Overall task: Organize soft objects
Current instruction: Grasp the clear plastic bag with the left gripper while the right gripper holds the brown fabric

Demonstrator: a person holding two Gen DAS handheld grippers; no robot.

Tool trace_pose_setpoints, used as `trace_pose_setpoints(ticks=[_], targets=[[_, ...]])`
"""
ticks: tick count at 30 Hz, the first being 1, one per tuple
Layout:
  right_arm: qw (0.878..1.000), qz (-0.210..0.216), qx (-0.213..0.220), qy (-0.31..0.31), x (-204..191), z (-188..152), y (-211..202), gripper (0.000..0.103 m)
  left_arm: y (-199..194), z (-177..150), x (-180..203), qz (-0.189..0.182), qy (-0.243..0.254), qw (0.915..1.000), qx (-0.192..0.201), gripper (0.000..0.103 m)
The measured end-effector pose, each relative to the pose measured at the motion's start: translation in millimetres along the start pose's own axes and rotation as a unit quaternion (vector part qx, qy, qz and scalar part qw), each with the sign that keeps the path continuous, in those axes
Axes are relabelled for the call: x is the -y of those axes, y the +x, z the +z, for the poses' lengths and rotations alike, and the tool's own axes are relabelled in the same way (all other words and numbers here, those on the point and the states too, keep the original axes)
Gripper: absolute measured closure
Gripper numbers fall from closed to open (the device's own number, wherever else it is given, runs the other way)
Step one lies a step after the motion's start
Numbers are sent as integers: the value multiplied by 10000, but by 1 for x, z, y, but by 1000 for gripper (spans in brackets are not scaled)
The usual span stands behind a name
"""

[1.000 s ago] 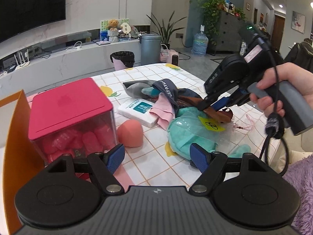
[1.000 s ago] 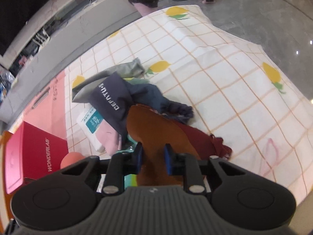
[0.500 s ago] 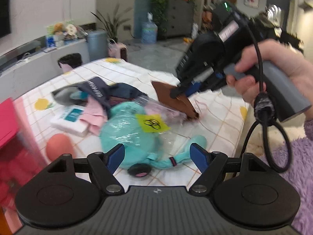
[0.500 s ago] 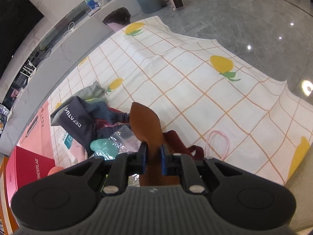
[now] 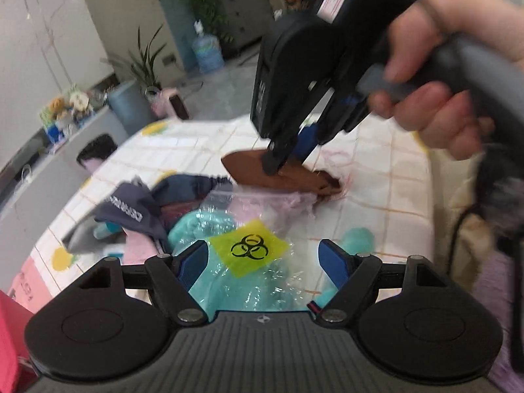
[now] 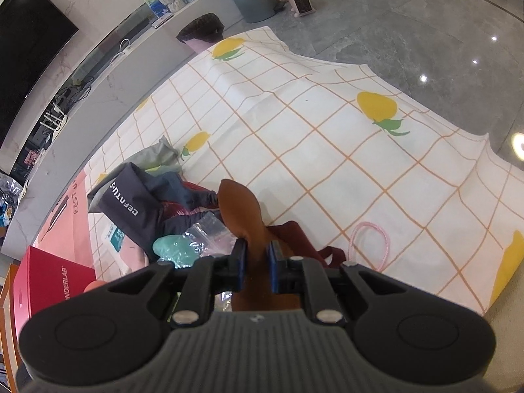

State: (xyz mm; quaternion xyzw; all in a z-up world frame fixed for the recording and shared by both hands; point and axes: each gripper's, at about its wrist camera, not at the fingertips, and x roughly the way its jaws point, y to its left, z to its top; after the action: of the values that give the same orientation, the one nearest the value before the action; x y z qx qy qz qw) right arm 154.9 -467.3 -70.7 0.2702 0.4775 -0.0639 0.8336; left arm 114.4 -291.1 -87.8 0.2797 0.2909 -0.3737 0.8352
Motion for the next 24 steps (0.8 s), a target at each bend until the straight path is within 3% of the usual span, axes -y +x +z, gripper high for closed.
trace_pose_setpoints(ticks=[4, 8, 10, 11, 12, 15, 19, 21, 24], targets=[[10000, 25, 22, -30, -2, 0, 1, 90, 7, -4, -5, 221, -280, 9993, 73, 14], [10000, 17, 27, 16, 3, 0, 3, 90, 8, -10, -11, 245, -536, 9980, 218, 23], [10000, -55, 7, 60, 7, 1, 6, 89, 8, -12, -13, 262, -668, 9971, 246, 37], [9999, -139, 13, 77, 10, 1, 7, 87, 7, -14, -15, 261, -755, 9965, 241, 51], [9997, -235, 34, 92, 13, 2, 8, 83, 6, -16, -16, 233, -850, 9957, 272, 57], [9991, -396, 63, 167, 23, 5, 12, 81, -1, -19, -18, 129, -1043, 9936, 413, 70], [9987, -284, -3, 415, 38, 7, 18, 81, -6, -20, -18, 51, -1175, 9919, 479, 84], [9989, -229, -85, 389, 40, 6, 22, 81, -7, -20, -20, -19, -1295, 9904, 481, 99], [9993, -40, -112, 366, 38, 6, 21, 79, -7, -22, -26, -104, -1667, 9850, 428, 103]])
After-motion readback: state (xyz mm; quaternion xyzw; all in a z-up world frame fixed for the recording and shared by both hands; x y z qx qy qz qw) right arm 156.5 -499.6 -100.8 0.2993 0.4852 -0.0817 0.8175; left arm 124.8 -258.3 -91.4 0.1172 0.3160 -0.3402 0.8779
